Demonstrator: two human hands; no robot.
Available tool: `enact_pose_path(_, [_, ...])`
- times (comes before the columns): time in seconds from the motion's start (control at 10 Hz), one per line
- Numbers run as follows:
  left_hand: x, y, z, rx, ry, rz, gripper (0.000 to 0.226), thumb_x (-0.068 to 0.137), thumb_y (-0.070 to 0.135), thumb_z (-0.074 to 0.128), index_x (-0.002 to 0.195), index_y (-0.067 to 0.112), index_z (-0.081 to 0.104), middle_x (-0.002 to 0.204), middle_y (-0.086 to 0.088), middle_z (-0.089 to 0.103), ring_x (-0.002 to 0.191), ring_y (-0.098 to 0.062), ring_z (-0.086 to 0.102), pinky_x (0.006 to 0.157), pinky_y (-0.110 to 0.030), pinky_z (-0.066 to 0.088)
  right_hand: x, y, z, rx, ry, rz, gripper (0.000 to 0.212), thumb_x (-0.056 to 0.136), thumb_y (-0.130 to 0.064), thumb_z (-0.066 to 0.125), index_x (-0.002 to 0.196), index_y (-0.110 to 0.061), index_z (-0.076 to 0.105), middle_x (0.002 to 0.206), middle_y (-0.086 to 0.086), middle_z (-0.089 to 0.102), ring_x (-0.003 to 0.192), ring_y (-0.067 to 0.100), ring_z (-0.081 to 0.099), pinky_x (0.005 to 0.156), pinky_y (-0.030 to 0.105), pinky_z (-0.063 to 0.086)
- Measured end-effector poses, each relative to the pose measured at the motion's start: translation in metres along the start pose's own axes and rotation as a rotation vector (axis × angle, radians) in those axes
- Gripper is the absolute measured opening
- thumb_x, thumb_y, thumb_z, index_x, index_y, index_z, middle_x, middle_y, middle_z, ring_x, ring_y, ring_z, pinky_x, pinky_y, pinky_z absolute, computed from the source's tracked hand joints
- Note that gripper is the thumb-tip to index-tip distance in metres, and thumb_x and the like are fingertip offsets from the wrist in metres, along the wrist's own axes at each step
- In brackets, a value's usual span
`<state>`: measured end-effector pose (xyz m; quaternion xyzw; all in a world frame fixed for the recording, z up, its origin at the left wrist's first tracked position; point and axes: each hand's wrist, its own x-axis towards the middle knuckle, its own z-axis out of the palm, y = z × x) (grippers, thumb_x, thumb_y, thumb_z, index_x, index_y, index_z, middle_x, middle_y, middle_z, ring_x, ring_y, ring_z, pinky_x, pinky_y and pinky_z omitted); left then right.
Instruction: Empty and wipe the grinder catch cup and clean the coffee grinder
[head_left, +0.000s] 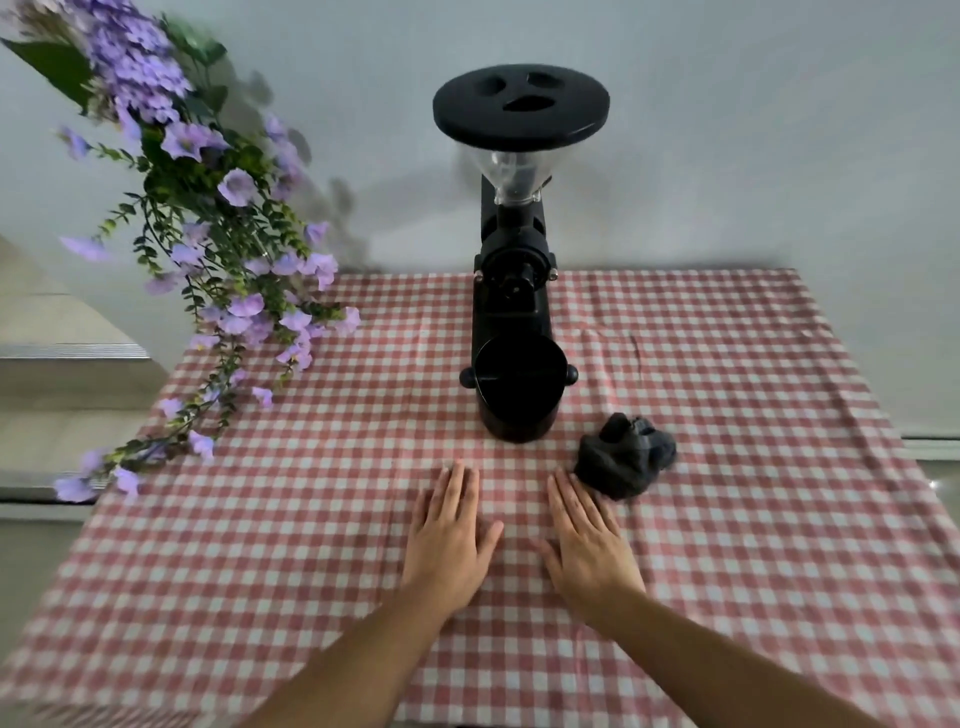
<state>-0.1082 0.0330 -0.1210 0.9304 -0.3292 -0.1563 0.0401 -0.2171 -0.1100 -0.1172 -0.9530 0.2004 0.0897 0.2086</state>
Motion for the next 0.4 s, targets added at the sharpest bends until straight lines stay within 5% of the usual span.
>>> enact_pose_path(0.1, [-0.002,-0.0043,0.0089,0.047,0.012,0.03,0.085,0.079,0.065,-0.018,0.152,0.021,-0.017,0.162,-0.001,-0.019,0.149,-0.017,-0.017,0.119,-0.036,-0.013,-0.0007,0.0065,0.0088,-0.078,0.054,-0.027,0.073,0.088,-0.06,-0.001,0.146,-0.019,-0.016,0.154,-0.005,-0.02,0.14,0.008,-0.023,0.112,0.026,-0.02])
enact_pose_path(0.4, [-0.0031,-0.0042,0.0099,0.079,0.008,0.019,0.082,0.082,0.064,-0.015,0.152,0.021,-0.018,0.162,-0.001,-0.019,0.149,-0.017,-0.017,0.116,-0.035,-0.015,0.0014,0.0012,0.0031,-0.13,-0.007,0.019,0.073,0.094,-0.057,0.012,0.147,-0.016,-0.018,0.156,-0.001,-0.021,0.14,0.012,-0.025,0.112,0.026,-0.024])
